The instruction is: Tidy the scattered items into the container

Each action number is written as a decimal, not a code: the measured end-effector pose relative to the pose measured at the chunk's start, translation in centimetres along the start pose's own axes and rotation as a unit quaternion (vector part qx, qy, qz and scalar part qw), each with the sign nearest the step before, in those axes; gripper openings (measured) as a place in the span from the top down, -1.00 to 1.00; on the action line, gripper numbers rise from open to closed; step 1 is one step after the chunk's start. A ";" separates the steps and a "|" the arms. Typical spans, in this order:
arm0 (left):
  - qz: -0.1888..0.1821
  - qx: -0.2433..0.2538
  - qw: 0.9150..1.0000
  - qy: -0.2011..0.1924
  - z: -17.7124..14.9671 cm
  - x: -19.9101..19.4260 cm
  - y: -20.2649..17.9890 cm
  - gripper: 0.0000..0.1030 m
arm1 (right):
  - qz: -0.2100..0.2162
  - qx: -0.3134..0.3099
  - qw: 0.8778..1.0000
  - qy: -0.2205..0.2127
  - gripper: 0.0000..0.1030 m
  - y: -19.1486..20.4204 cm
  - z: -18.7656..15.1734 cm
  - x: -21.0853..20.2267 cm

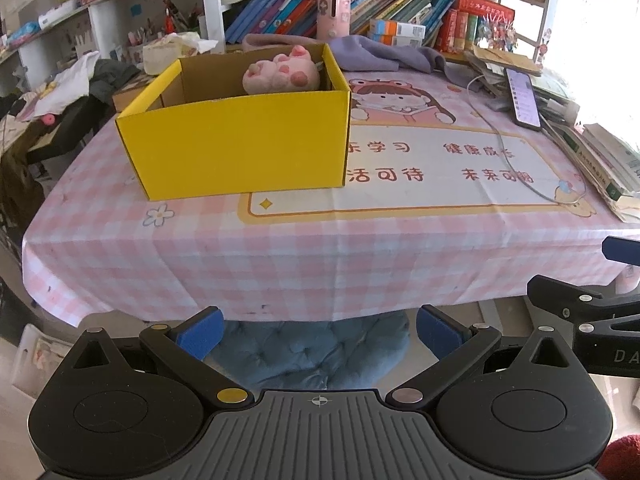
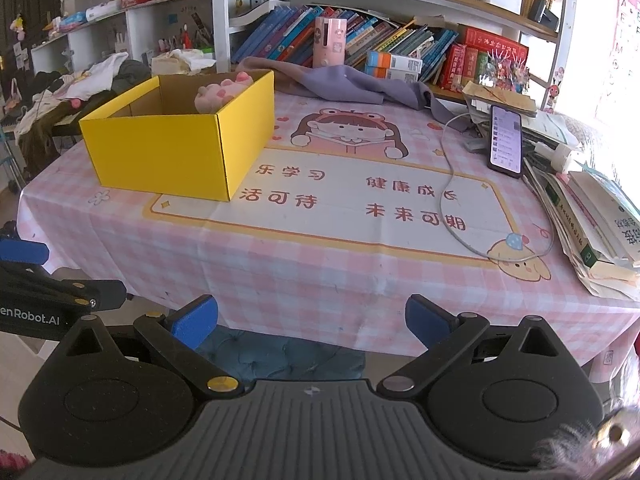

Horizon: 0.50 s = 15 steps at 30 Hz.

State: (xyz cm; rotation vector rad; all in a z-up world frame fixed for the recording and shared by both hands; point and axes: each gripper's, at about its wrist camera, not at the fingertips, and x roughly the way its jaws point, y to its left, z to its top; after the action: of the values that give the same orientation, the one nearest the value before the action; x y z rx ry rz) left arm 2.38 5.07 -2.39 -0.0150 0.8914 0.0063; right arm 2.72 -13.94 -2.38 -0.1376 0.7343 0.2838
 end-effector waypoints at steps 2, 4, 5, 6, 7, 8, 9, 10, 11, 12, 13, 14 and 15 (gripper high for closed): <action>0.002 -0.002 1.000 0.006 0.0 0.2 0.0 -1.00 | 0.000 0.000 1.000 0.001 -0.97 0.0 0.0 0.0; 0.002 -0.004 1.000 0.012 -0.1 0.4 0.1 -1.00 | 0.000 -0.002 1.000 0.002 -0.97 -0.1 -0.1 0.2; 0.002 -0.005 1.000 0.014 -0.1 0.5 0.1 -1.00 | 0.000 -0.002 1.000 0.003 -0.97 0.0 -0.1 0.3; 0.002 -0.005 1.000 0.015 -0.1 0.6 0.1 -1.00 | 0.000 -0.003 1.000 0.004 -0.97 -0.1 -0.1 0.3; 0.002 -0.006 1.000 0.016 -0.1 0.6 0.1 -1.00 | 0.001 -0.003 1.000 0.004 -0.97 -0.1 0.0 0.4; 0.001 -0.006 1.000 0.016 -0.1 0.6 0.1 -1.00 | 0.001 -0.004 1.000 0.005 -0.97 -0.1 0.0 0.4; 0.001 -0.006 1.000 0.016 -0.1 0.7 0.1 -1.00 | 0.002 -0.004 1.000 0.006 -0.97 -0.2 0.0 0.5; 0.002 -0.005 1.000 0.017 -0.1 0.7 0.1 -1.00 | 0.002 -0.005 1.000 0.006 -0.97 -0.2 0.0 0.5; 0.004 -0.005 1.000 0.017 -0.1 0.7 0.1 -1.00 | 0.003 -0.005 1.000 0.007 -0.97 -0.2 0.0 0.5; 0.006 -0.004 1.000 0.018 -0.1 0.8 0.1 -1.00 | 0.003 -0.006 1.000 0.008 -0.97 -0.2 0.1 0.6; 0.006 -0.004 1.000 0.018 -0.1 0.9 0.2 -1.00 | 0.004 -0.007 1.000 0.009 -0.97 -0.2 0.1 0.7; 0.005 -0.005 1.000 0.019 -0.1 1.0 0.2 -1.00 | 0.004 -0.008 1.000 0.010 -0.97 -0.2 0.1 0.8; 0.004 -0.007 1.000 0.020 0.0 1.0 0.2 -1.00 | 0.004 -0.009 1.000 0.012 -0.97 -0.2 0.2 0.9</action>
State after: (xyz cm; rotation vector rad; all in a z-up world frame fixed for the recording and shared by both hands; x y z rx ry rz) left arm 2.99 5.25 -3.21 -0.0250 0.9317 0.0190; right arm 3.52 -13.93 -2.82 -0.1546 0.7562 0.2969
